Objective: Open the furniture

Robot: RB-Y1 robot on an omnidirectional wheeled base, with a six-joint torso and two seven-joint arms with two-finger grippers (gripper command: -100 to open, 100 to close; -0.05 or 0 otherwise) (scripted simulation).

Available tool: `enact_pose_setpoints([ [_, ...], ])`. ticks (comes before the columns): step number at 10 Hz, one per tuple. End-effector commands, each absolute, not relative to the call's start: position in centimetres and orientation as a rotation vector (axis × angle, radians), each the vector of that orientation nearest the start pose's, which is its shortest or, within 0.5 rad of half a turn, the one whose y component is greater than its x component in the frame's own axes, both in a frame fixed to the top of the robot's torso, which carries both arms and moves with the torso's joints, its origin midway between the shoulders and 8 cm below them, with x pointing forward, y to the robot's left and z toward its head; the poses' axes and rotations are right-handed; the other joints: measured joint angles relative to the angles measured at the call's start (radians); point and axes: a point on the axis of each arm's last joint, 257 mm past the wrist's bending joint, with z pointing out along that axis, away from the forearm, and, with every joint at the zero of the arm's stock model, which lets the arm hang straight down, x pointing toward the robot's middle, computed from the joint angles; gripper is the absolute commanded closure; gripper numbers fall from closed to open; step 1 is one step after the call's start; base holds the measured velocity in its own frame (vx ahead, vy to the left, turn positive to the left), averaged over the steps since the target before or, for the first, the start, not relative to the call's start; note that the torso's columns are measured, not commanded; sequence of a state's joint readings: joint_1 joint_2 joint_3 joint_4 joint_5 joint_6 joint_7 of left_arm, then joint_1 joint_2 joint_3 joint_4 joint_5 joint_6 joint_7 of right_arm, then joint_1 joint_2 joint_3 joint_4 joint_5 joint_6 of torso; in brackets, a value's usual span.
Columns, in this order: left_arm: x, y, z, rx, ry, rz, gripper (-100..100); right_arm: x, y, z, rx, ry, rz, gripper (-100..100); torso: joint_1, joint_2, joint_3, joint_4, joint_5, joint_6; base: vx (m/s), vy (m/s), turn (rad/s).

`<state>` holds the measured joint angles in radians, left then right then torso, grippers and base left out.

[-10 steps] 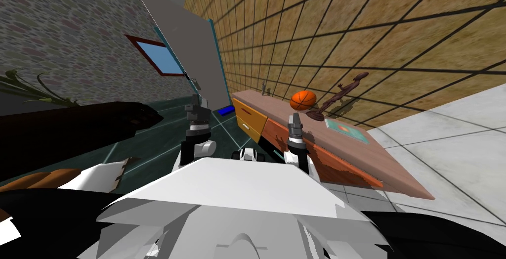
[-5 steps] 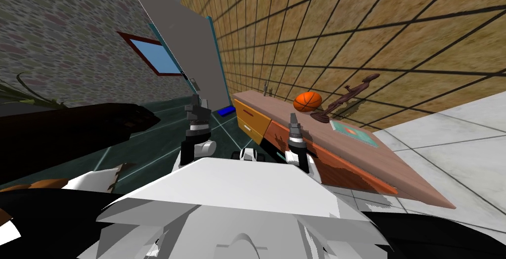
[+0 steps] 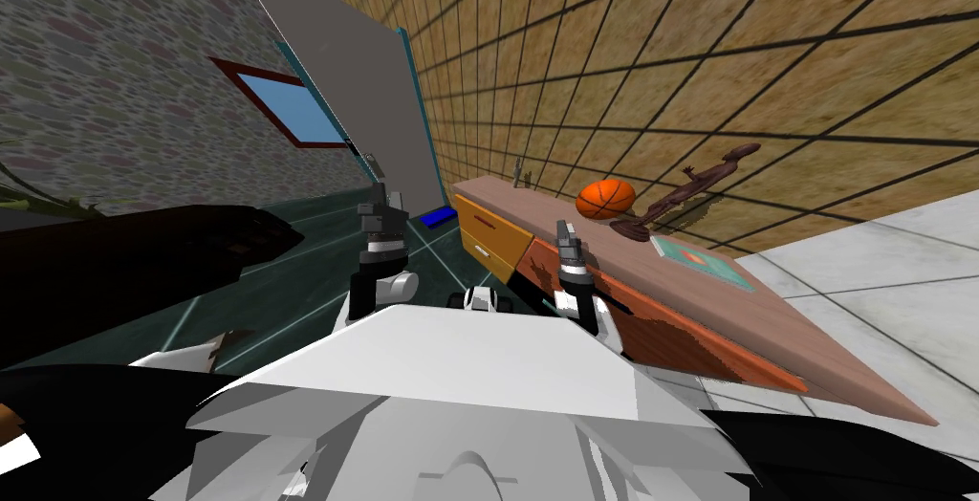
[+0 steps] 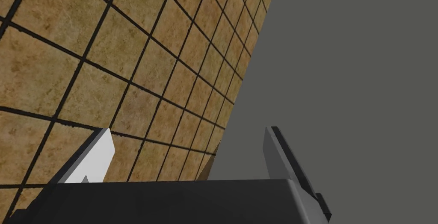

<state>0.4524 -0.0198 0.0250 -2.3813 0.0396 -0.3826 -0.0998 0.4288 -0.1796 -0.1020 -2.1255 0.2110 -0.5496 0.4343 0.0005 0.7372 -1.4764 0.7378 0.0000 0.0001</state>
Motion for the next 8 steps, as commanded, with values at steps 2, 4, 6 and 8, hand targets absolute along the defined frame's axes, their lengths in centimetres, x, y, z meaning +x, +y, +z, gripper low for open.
enact_pose_setpoints([
  [2, 34.2, 28.7, 6.3, -0.635, 0.577, -1.235, 0, 37.7, -28.2, -2.0, 0.119, 0.952, 0.528, -100, 0.0, 0.002, 0.001, 0.0, 0.0, 0.0, 0.063, 0.119, -0.048],
  [4, 34.2, 28.7, 6.3, -0.635, 0.577, -1.235, 0, 38.1, -28.8, -2.7, 0.081, 0.971, 0.448, -100, -0.004, 0.002, 0.001, 0.001, -0.001, 0.0, 0.05, 0.07, -0.027],
  [6, 34.2, 28.7, 6.3, -0.635, 0.577, -1.235, 0, 38.5, -29.4, -3.4, 0.041, 0.991, 0.36, -100, 0.0, 0.001, 0.0, 0.0, 0.0, 0.0, 0.065, 0.109, -0.054],
  [8, 34.2, 28.7, 6.3, -0.635, 0.577, -1.235, 0, 38.9, -30.1, -4.1, -0.001, 1.011, 0.269, -100, 0.001, -0.001, -0.001, 0.0, 0.001, 0.0, 0.09, 0.154, -0.051],
])
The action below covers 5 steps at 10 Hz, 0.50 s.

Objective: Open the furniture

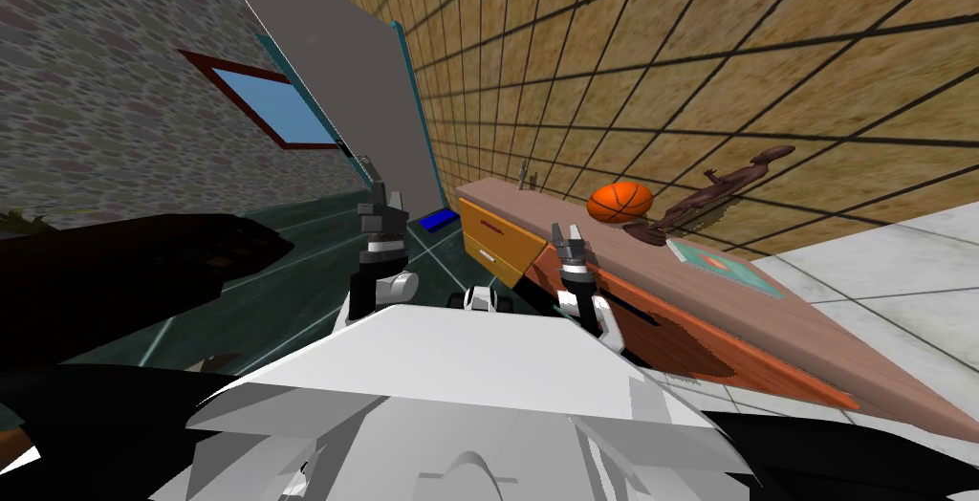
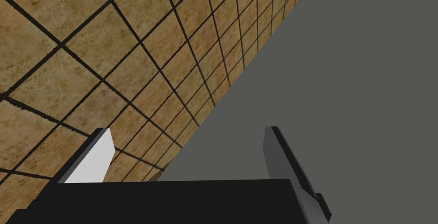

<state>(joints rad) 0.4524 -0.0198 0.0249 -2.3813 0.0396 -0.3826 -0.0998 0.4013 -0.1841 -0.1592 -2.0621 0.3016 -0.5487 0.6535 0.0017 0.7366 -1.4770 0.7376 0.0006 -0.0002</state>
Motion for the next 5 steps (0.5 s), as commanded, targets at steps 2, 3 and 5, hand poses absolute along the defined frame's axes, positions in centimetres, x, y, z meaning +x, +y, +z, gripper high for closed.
enact_pose_setpoints([
  [2, 34.2, 28.7, 6.3, -0.635, 0.577, -1.235, 0, 39.2, -30.9, -5.0, -0.042, 1.033, 0.177, -100, -0.002, 0.001, 0.001, 0.0, -0.001, 0.0, 0.096, 0.131, -0.062],
  [3, 34.2, 28.7, 6.3, -0.635, 0.577, -1.235, 0, 39.2, -30.9, -5.0, -0.057, 1.032, 0.151, -100, -0.004, 0.001, 0.001, 0.0, -0.001, 0.0, 0.09, 0.115, -0.033],
  [5, 34.2, 28.7, 6.3, -0.635, 0.577, -1.235, 0, 39.6, -31.8, -6.0, -0.094, 1.055, 0.067, -100, -0.005, 0.004, 0.003, 0.001, -0.002, 0.0, 0.048, 0.078, -0.028],
])
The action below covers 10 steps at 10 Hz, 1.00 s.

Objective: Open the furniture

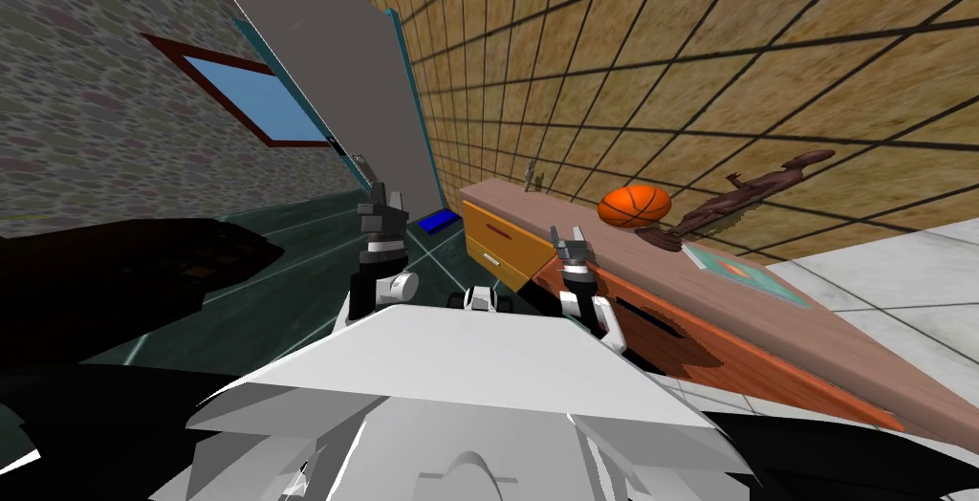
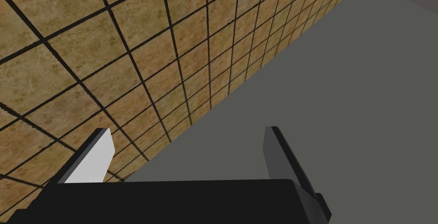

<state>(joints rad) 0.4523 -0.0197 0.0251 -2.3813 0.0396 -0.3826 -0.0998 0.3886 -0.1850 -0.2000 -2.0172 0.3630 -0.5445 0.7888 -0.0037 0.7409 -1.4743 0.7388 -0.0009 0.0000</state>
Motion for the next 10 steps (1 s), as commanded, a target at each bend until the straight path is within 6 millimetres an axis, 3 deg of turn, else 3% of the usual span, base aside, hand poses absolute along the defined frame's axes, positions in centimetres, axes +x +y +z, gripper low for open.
enact_pose_setpoints([
  [1, 34.2, 28.7, 6.3, -0.635, 0.577, -1.235, 0, 39.6, -31.8, -6.0, -0.104, 1.054, 0.049, -100, 0.004, -0.002, -0.001, 0.0, 0.001, 0.0, 0.061, 0.108, -0.047],
  [9, 34.2, 28.7, 6.3, -0.635, 0.577, -1.235, 0, 40.4, -36.0, -10.6, -0.273, 1.157, -0.315, -100, 0.003, -0.003, -0.002, -0.001, 0.001, 0.0, 0.085, 0.136, -0.06],
  [10, 34.2, 28.7, 6.3, -0.635, 0.577, -1.235, 0, 40.5, -37.2, -11.9, -0.302, 1.189, -0.383, -100, 0.004, -0.002, -0.001, 0.0, 0.001, 0.0, 0.097, 0.158, -0.07],
])
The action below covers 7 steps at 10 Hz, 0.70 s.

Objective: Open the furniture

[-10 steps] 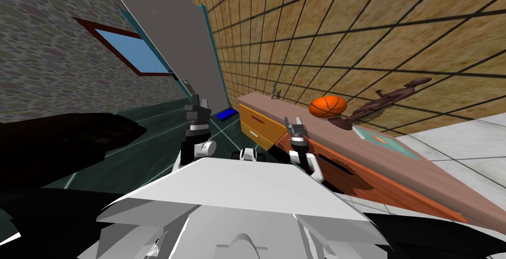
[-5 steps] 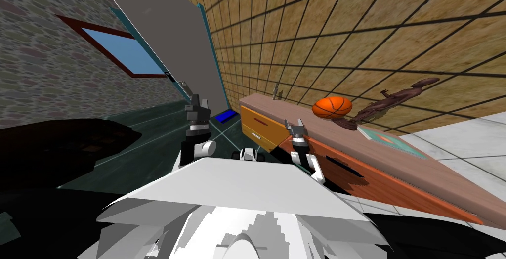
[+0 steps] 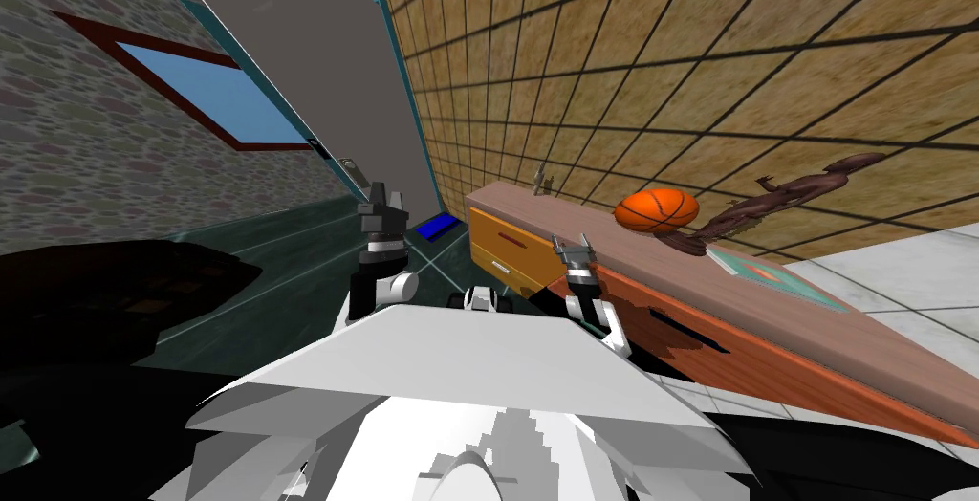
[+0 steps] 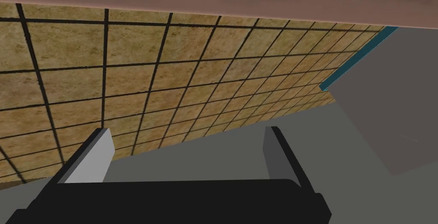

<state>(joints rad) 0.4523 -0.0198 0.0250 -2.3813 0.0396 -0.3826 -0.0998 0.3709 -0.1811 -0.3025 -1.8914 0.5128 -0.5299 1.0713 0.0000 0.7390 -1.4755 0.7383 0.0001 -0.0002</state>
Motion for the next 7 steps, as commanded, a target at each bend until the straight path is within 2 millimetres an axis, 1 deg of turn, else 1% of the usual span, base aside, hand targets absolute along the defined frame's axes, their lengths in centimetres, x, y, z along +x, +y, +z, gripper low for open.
enact_pose_setpoints([
  [1, 34.2, 28.7, 6.3, -0.635, 0.577, -1.235, 0, 40.5, -37.2, -11.9, -0.314, 1.186, -0.4, -100, 0.002, -0.001, -0.001, 0.0, 0.0, 0.0, 0.071, 0.126, -0.047],
  [2, 34.2, 28.7, 6.3, -0.635, 0.577, -1.235, 0, 40.4, -38.4, -13.3, -0.346, 1.218, -0.471, -100, -0.001, 0.0, 0.0, 0.0, 0.0, 0.0, 0.077, 0.135, -0.08],
  [3, 34.2, 28.7, 6.3, -0.635, 0.577, -1.235, 0, 40.4, -38.4, -13.3, -0.353, 1.217, -0.481, -100, 0.0, -0.001, 0.0, 0.0, 0.0, 0.0, 0.073, 0.136, -0.044],
  [4, 34.2, 28.7, 6.3, -0.635, 0.577, -1.235, 0, 40.3, -39.6, -14.7, -0.385, 1.25, -0.551, -100, 0.0, -0.001, 0.0, 0.0, 0.0, 0.0, 0.09, 0.165, -0.064],
  [5, 34.2, 28.7, 6.3, -0.635, 0.577, -1.235, 0, 40.3, -39.6, -14.7, -0.391, 1.249, -0.558, -100, 0.002, -0.002, -0.001, 0.0, 0.0, 0.0, 0.069, 0.127, -0.051],
  [6, 34.2, 28.7, 6.3, -0.635, 0.577, -1.235, 0, 40.0, -40.9, -16.1, -0.425, 1.282, -0.627, -100, -0.001, -0.001, 0.0, 0.0, 0.0, 0.0, 0.058, 0.124, -0.059],
  [7, 34.2, 28.7, 6.3, -0.635, 0.577, -1.235, 0, 40.0, -40.9, -16.1, -0.428, 1.281, -0.63, -100, -0.001, 0.0, 0.0, 0.0, -0.001, 0.0, 0.059, 0.104, -0.039],
])
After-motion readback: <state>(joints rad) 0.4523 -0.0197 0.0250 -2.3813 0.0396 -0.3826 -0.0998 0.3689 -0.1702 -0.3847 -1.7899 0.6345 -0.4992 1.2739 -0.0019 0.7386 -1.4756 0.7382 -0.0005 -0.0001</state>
